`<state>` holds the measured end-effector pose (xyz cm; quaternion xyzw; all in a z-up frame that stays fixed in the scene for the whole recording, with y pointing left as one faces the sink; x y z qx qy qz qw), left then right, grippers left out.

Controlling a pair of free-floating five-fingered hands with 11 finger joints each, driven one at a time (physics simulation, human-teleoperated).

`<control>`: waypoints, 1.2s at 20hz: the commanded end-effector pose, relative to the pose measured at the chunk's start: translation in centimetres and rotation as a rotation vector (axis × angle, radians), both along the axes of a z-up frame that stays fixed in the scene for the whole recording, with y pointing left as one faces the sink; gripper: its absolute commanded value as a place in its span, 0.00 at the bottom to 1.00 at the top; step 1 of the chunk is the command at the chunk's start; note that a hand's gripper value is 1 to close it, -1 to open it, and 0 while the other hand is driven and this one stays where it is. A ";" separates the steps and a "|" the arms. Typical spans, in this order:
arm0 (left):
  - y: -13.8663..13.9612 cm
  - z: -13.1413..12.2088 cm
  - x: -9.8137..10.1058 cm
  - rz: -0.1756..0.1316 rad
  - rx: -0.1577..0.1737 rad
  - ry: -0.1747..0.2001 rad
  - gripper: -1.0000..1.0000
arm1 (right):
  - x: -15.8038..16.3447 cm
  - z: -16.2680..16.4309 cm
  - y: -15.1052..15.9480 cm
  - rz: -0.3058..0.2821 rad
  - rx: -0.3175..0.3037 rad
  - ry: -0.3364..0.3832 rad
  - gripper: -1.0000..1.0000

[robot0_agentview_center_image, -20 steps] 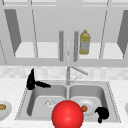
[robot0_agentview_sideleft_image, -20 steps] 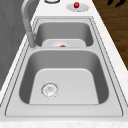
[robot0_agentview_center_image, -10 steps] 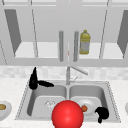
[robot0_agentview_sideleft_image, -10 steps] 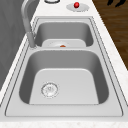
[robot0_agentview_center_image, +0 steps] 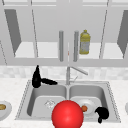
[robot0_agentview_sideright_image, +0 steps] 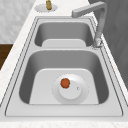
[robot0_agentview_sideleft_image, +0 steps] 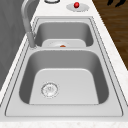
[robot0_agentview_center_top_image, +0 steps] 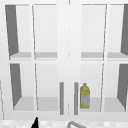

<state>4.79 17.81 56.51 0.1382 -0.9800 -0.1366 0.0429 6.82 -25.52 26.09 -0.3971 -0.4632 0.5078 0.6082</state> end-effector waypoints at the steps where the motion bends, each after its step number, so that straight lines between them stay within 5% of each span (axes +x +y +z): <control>1: -1.1 1.9 0.0 0.048 -0.076 0.000 0.00 | 0.0 0.0 0.0 0.000 0.000 0.000 0.50; 6: -2.8 4.6 0.0 0.052 -0.071 -0.006 0.00 | 0.0 0.0 0.0 0.000 0.000 0.000 0.50; 8: -3.6 4.8 0.0 0.062 -0.050 -0.003 0.00 | 0.0 0.0 0.0 0.000 0.000 0.000 0.50; 10: -3.9 4.5 0.0 0.035 -0.005 0.001 0.00 | 0.0 0.0 0.0 0.000 0.000 0.000 0.50; 11: -3.2 4.7 -0.1 0.009 -0.008 0.006 0.00 | 0.0 0.0 0.0 0.000 0.000 0.000 0.50; 24: -4.8 4.8 -0.1 0.008 -0.007 -0.002 0.00 | 0.0 0.0 0.0 0.000 0.000 0.000 0.50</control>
